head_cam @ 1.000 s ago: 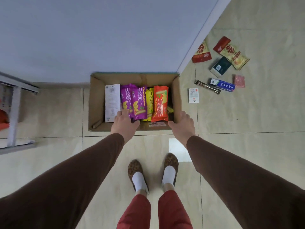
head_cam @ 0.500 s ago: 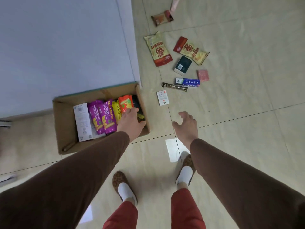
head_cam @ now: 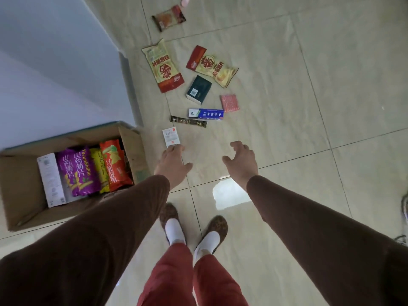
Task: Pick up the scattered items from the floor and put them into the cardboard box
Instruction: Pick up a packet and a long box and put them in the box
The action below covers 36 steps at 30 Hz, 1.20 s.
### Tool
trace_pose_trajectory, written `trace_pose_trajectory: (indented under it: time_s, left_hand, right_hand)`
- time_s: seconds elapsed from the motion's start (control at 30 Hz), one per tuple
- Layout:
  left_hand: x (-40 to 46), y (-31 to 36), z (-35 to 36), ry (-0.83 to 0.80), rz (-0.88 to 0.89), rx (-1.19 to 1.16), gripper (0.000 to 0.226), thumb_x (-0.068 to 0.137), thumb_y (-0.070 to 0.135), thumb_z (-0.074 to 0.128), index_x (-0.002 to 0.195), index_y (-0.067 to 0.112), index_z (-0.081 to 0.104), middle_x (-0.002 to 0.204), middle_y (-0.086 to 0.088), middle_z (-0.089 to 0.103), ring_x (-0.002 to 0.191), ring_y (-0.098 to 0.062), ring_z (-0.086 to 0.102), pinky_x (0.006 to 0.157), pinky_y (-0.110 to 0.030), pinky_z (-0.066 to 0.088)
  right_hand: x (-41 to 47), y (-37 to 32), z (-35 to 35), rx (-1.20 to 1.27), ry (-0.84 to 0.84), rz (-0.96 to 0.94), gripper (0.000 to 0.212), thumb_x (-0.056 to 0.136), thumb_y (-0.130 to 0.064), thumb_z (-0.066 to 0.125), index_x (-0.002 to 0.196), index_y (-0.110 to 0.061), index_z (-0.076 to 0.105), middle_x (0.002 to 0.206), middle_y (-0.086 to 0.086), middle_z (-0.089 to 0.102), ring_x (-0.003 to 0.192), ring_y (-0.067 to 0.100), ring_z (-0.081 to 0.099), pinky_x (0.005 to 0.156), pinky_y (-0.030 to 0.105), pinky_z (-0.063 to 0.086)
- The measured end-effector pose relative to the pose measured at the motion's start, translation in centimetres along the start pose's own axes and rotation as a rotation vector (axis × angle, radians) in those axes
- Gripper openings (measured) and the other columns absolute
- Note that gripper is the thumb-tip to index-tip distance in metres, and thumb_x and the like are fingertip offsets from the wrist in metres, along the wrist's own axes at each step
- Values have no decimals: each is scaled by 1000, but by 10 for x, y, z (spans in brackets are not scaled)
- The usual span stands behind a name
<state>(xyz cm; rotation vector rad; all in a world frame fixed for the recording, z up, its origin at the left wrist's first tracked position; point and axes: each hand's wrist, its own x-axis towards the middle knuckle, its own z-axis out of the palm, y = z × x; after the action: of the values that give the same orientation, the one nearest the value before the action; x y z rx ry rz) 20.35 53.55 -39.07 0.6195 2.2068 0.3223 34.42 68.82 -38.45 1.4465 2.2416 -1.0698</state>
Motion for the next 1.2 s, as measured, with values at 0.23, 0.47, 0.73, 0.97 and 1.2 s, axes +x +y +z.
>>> trace_pose_trajectory:
  time_s: [0.23,0.47,0.73,0.97,1.2]
  left_hand:
    - [70,12,-11,24,-64,-48,56,90,29,66,140,16,45,142,-9,45,131,-29,42,106,-44,39]
    - [147,-12,-17,-21,-208,-49,55,89,25,64,140,12,46,140,-13,45,130,-33,41,106,-46,40]
    - [221,-24,20,-46,-363,-114,52,91,27,63,138,12,48,140,-12,47,130,-32,43,105,-43,40]
    - [306,-26,76,58,-626,-399,54,88,32,70,135,11,50,132,-13,61,122,-31,56,99,-35,44]
    - [385,-28,128,220,-909,-633,59,84,35,71,127,7,43,120,-14,58,117,-36,57,98,-38,47]
  right_hand:
    - [87,-19,-13,-94,-63,-75,50,93,-25,60,140,-16,48,135,6,57,125,26,49,103,41,45]
    - [186,-38,0,-235,-155,-151,52,96,-26,60,145,-15,46,137,6,55,127,25,48,103,40,46]
    - [290,-36,42,-363,-280,-283,55,95,-27,61,145,-14,44,144,10,51,131,28,45,107,41,42]
    - [369,-9,83,-471,-363,-450,52,92,-28,69,136,-13,47,130,8,56,120,24,52,99,39,50]
    - [421,21,132,-621,-307,-594,61,85,-40,75,133,-14,47,129,8,54,120,26,52,95,40,50]
